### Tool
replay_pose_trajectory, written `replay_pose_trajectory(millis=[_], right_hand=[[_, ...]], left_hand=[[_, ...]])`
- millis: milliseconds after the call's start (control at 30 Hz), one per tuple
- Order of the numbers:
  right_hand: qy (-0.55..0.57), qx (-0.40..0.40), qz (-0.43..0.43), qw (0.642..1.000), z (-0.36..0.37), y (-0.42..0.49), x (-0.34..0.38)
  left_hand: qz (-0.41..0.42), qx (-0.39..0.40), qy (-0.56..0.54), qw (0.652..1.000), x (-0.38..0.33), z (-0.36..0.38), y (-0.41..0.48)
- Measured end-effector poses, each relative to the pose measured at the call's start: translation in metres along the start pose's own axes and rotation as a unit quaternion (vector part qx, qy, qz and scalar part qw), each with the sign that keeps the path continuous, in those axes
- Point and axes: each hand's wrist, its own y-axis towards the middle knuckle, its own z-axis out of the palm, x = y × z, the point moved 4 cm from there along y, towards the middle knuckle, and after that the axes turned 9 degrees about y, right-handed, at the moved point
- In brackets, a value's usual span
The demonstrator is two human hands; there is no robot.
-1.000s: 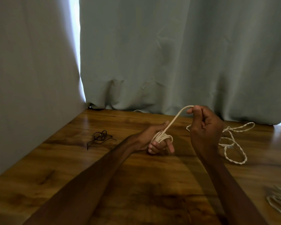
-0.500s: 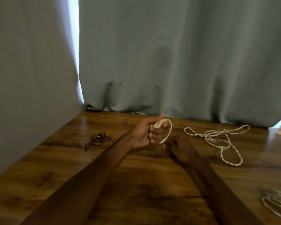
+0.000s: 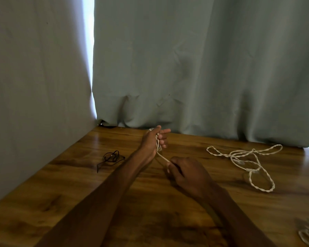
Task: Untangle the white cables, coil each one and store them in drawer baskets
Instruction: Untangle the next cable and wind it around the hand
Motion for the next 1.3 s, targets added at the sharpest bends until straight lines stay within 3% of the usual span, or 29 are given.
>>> replay_pose_trajectory(millis=[100, 267, 400, 500, 600, 767, 933, 1167, 1300], right_hand=[[0.020, -0.013, -0.009, 1.000, 0.000, -0.001, 0.005], [0.035, -0.116, -0.035, 0.992, -0.009, 0.003, 0.000], [0.184, -0.142, -0.012, 0.972, -0.016, 0.003, 0.003], [0.351, -0.103, 0.074, 0.928, -0.017, 0.002, -0.002], [0.421, -0.082, 0.097, 0.898, -0.020, 0.003, -0.007], [0.358, -0.124, 0.054, 0.924, -0.030, 0.003, -0.010], [0.278, -0.203, 0.010, 0.939, -0.040, 0.001, -0.011], [0.219, -0.267, 0.017, 0.938, -0.033, -0.001, -0.013], [0.153, -0.254, 0.011, 0.955, -0.033, 0.003, -0.022]], left_hand=[[0.024, -0.047, 0.062, 0.997, 0.002, -0.007, 0.002], [0.064, -0.088, 0.175, 0.979, 0.005, -0.011, 0.002], [0.109, -0.062, 0.270, 0.955, 0.013, -0.001, -0.007], [0.123, -0.015, 0.356, 0.926, 0.016, 0.007, -0.019], [0.114, 0.042, 0.396, 0.910, 0.016, 0.012, -0.026], [0.096, 0.113, 0.390, 0.909, 0.016, 0.028, -0.042], [-0.007, 0.147, 0.342, 0.928, 0.026, 0.029, -0.040], [-0.056, 0.168, 0.346, 0.922, 0.028, 0.028, -0.040], [-0.069, 0.175, 0.361, 0.913, 0.029, 0.034, -0.048]])
